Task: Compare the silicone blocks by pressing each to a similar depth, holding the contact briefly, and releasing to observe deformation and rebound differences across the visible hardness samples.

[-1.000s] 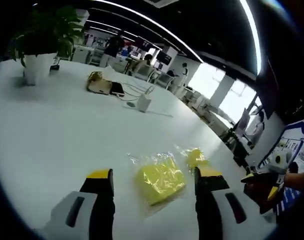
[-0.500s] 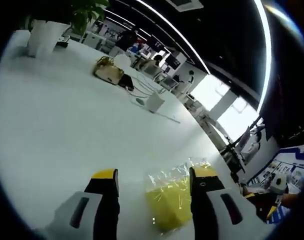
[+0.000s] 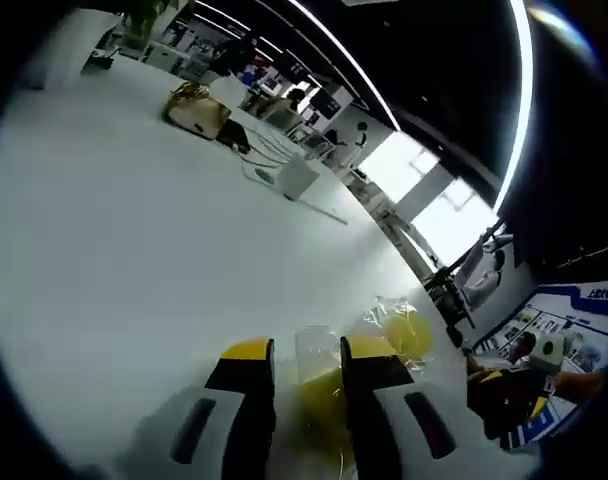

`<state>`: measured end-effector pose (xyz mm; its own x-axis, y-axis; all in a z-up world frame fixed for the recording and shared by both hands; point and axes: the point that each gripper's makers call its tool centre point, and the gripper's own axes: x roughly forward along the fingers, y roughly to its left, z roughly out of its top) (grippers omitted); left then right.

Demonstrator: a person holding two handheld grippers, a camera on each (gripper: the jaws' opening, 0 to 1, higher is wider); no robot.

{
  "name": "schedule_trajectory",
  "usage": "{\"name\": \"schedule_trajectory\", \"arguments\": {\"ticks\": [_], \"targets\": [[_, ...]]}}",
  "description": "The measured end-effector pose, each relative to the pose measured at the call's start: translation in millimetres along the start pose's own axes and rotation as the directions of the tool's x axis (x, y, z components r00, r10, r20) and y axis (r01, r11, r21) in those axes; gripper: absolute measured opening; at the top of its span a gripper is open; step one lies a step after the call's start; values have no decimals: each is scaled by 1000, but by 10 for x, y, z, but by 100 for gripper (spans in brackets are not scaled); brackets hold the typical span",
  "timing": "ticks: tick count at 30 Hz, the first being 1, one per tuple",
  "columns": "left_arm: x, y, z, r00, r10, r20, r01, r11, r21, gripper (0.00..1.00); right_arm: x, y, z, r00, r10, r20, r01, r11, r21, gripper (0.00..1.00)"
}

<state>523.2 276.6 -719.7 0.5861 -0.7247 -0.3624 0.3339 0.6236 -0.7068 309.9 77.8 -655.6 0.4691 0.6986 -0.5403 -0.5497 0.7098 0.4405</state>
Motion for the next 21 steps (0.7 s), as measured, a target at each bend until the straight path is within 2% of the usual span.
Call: {"name": "schedule_trajectory", "arguments": {"ticks": [3, 5, 6, 8, 13, 17, 18, 21], "targets": [[8, 21, 4, 1000, -6, 5, 6, 999, -45, 21, 6, 6, 10, 1000, 4, 4, -4, 1000, 0, 73], [4, 31, 18, 1000, -11, 13, 12, 997, -73, 9, 8, 9, 12, 1000, 6, 3, -6, 1000, 0, 73], [14, -20, 34, 999, -44, 24, 46, 994, -98, 5, 10, 9, 12, 1000, 6, 4, -6, 1000, 0, 73], [16, 2, 19, 999, -30, 16, 31, 994, -100, 5, 11, 6, 8, 1000, 6, 2, -6, 1000, 0, 73], [10, -63, 12, 999, -42, 12, 43, 994, -105, 0, 12, 3, -7, 1000, 6, -1, -6, 1000, 0, 73], [-6, -104, 28, 999, -37, 6, 37, 997, -66, 0, 12, 12, -37, 1000, 8, -10, -8, 1000, -5, 73], [-15, -57, 54, 1000, -14, 2, 14, 1000, -17, 0, 11, 16, -37, 1000, 9, -10, -9, 1000, -6, 73], [-39, -56, 106, 1000, 9, 2, -9, 999, 48, 0, 14, 30, -29, 1000, 14, -5, -14, 1000, -2, 72]]}}
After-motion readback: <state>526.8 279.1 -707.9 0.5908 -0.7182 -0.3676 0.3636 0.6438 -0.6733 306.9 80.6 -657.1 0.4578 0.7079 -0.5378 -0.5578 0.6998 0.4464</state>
